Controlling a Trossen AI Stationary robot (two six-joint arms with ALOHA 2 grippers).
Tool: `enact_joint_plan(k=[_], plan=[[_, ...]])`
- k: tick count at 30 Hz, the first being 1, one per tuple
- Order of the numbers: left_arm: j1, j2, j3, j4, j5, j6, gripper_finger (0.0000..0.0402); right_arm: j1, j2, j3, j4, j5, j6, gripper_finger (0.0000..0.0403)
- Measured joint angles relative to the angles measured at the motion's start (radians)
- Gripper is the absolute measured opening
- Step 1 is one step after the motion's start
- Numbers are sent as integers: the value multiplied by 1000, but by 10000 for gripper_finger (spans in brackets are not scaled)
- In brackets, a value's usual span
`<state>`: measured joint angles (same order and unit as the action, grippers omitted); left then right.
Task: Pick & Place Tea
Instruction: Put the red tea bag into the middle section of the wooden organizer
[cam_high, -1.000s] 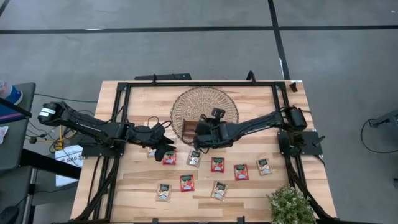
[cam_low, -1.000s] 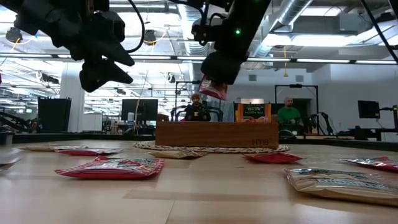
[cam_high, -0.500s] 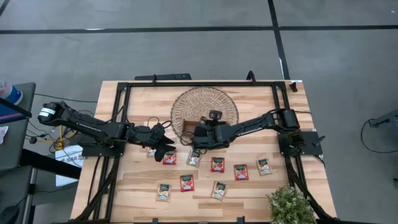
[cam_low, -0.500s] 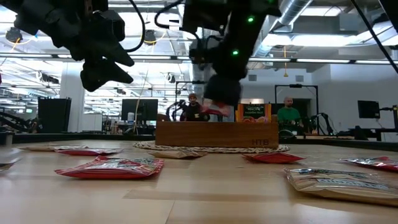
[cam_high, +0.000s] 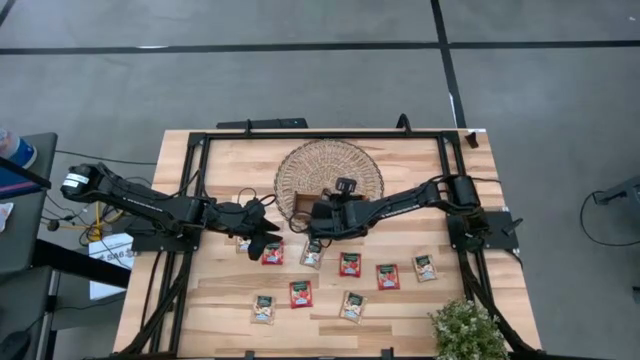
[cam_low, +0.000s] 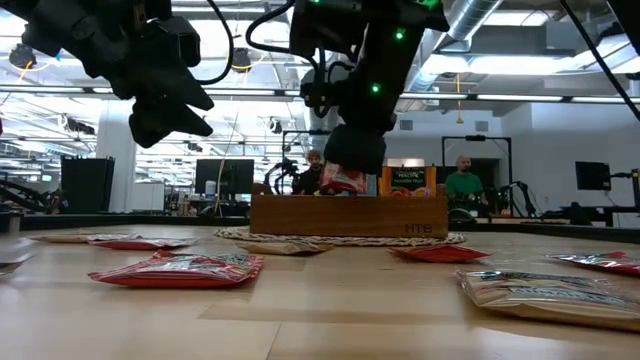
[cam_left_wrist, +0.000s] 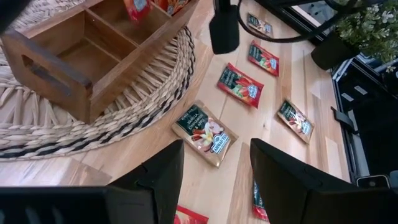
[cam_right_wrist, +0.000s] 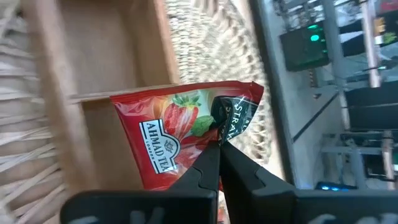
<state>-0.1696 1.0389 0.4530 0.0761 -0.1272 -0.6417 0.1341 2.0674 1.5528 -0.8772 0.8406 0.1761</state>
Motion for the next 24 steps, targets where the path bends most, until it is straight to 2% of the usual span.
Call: enact_joint_plan(k=[11,20,24], plan=[[0,0,0,0,0,2,177,-26,0,0,0,-9,0,4],[0,0,0,-17,0,2,177,-31,0,0,11,-31,1,58],[0,0,0,-22,0,2,177,-31,0,0,11,-32,0,67]])
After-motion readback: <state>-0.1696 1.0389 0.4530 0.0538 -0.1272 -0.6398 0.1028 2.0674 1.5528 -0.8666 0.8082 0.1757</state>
